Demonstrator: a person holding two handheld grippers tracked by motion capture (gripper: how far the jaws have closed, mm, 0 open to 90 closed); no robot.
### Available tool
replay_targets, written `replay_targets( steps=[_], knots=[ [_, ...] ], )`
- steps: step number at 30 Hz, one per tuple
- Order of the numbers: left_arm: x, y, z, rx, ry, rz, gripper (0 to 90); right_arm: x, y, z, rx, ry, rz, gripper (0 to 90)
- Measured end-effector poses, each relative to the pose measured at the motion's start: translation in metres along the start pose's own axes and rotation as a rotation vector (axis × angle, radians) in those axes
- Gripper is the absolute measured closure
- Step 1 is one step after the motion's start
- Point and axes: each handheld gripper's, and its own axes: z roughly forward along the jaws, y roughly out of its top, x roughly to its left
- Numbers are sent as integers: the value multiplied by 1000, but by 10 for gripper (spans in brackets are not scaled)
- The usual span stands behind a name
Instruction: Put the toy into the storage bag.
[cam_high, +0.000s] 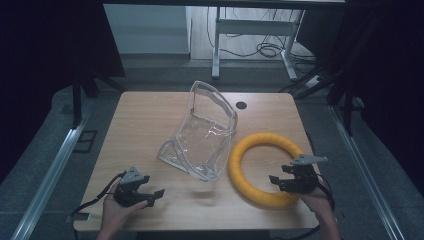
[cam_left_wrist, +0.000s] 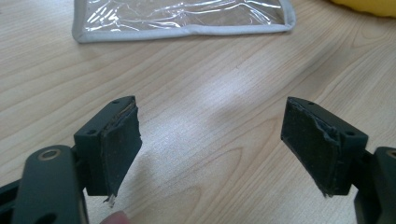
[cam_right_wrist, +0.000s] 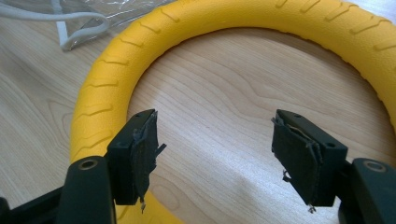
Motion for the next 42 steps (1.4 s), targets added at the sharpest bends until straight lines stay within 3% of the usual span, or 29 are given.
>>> replay_targets(
  steps=[10, 13, 17, 20, 22, 24, 25, 27, 28, 31, 34, 42],
  knots=[
    [-2, -1, 4, 10, -9, -1, 196, -1, 2, 0, -16, 7, 5, 323],
    [-1, -1, 2, 8, -8, 2, 195, 5, 10, 1, -14, 47, -6, 330],
    [0, 0, -1, -2, -7, 0, 195, 13, 22, 2, 43, 83, -43, 332],
    [0, 1, -3, -12, -15, -2, 196, 25, 34, 2, 120, 106, -95, 334],
    [0, 1, -6, -25, -21, -8, 196, 39, 46, 3, 221, 127, -161, 334],
    [0, 1, -7, -27, -20, -8, 196, 43, 49, 4, 249, 135, -174, 333],
    [0, 1, -8, -32, -19, -13, 196, 49, 52, 5, 304, 150, -200, 333],
    [1, 2, -8, -32, -16, -14, 197, 55, 55, 8, 362, 160, -219, 333],
    [1, 2, -8, -32, -16, -14, 197, 55, 55, 8, 362, 160, -219, 333],
    [1, 2, -8, -26, -19, -15, 197, 66, 56, 16, 449, 175, -241, 329],
    [1, 2, -7, -22, -18, -13, 196, 74, 54, 24, 495, 175, -265, 322],
    [1, 2, -9, -23, -16, -13, 196, 85, 43, 47, 615, 127, -333, 319]
  ],
)
